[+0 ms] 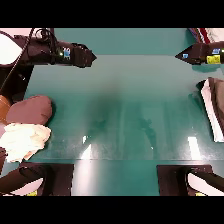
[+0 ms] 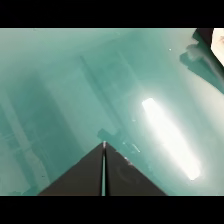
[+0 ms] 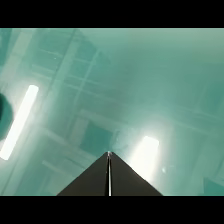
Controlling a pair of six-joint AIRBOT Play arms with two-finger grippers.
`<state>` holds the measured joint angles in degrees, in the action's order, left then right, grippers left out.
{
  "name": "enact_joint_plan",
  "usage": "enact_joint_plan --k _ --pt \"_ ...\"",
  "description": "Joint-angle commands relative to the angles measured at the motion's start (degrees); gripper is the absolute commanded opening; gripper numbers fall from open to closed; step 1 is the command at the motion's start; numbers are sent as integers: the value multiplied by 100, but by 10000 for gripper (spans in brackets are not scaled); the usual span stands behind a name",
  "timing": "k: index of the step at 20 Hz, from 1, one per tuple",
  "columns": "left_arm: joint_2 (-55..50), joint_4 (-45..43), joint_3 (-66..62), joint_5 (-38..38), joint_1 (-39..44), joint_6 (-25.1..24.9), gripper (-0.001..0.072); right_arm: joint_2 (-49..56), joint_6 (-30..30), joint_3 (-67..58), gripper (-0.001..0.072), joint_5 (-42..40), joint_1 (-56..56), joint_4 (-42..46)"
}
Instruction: Fold the shirts.
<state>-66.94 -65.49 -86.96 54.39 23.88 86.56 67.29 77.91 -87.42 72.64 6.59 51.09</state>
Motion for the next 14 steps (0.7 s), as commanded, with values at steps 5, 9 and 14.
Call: enact_joint_plan --k 5,9,14 --pt "-2 -2 -2 -2 2 0 26 -2 2 -4 21 2 11 -4" --pt "-2 -2 -2 -2 2 0 25 0 2 -4 21 0 11 -4" --pt "-2 -4 0 -223 2 -2 25 0 2 -4 21 85 11 -4"
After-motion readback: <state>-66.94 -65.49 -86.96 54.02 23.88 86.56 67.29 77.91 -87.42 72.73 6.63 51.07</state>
